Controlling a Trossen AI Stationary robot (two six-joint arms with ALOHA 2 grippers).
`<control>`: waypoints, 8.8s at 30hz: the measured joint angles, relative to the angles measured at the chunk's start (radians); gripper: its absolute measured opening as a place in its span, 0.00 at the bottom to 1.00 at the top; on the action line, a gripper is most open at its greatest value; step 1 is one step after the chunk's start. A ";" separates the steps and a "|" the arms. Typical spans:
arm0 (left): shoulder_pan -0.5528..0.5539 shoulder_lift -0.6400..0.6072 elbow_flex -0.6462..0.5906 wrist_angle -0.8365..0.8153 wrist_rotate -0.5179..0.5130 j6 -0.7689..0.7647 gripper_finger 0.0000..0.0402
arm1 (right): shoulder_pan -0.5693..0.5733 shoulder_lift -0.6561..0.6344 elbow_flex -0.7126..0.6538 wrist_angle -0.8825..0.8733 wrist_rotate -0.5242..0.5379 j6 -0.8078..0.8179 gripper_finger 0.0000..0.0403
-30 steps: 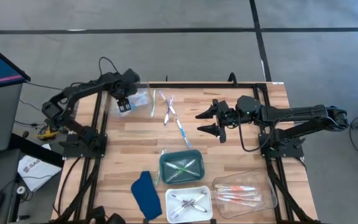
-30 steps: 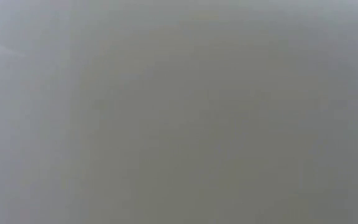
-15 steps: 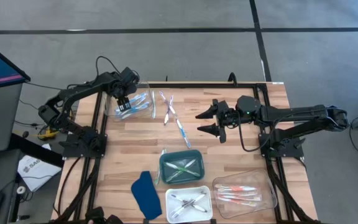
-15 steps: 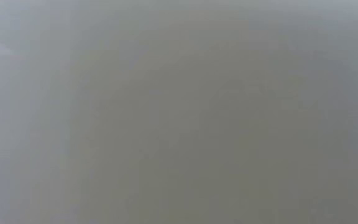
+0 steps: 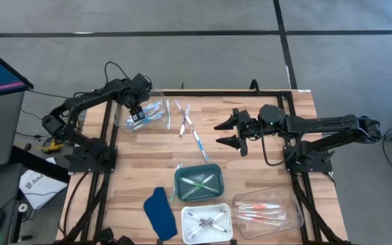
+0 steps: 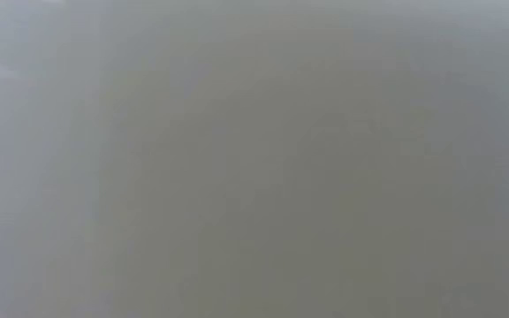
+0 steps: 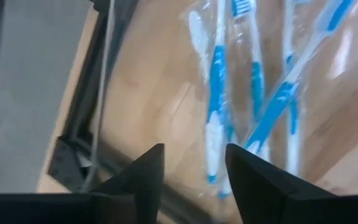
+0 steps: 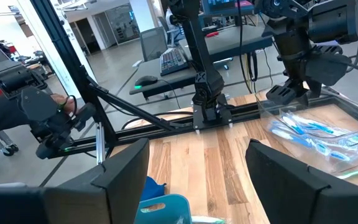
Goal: Pick & Place Toothbrushes
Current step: Adjust the top transparent bin, then put the green toothbrush into the green bin
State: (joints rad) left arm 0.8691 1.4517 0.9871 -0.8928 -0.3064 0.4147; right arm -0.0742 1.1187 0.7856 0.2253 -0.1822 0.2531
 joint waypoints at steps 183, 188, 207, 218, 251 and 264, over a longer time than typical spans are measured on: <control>-1.335 0.137 -0.384 0.869 0.042 -1.034 0.00 | 0.002 0.000 0.000 0.015 0.000 -0.051 0.65; -1.336 0.137 -0.395 0.868 -0.019 -1.080 0.00 | 0.002 0.000 0.000 0.015 0.000 -0.051 0.65; -1.360 0.016 -0.462 0.821 -0.235 -1.384 0.00 | 0.002 0.000 0.000 0.015 0.000 -0.051 0.65; -1.365 -0.187 -0.461 0.754 -0.295 -0.919 0.00 | 0.002 0.000 0.000 0.015 0.000 -0.051 0.65; -1.124 -0.048 -0.462 0.746 0.092 -0.330 0.58 | 0.002 0.000 0.000 0.016 0.000 -0.051 0.65; -1.044 0.008 -0.459 0.767 0.231 -0.433 0.46 | 0.002 0.000 0.000 0.016 0.000 -0.051 0.65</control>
State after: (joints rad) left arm -0.1747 1.4600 0.5278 -0.1258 -0.0758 -0.0187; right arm -0.0723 1.1191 0.7860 0.2413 -0.1825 0.2020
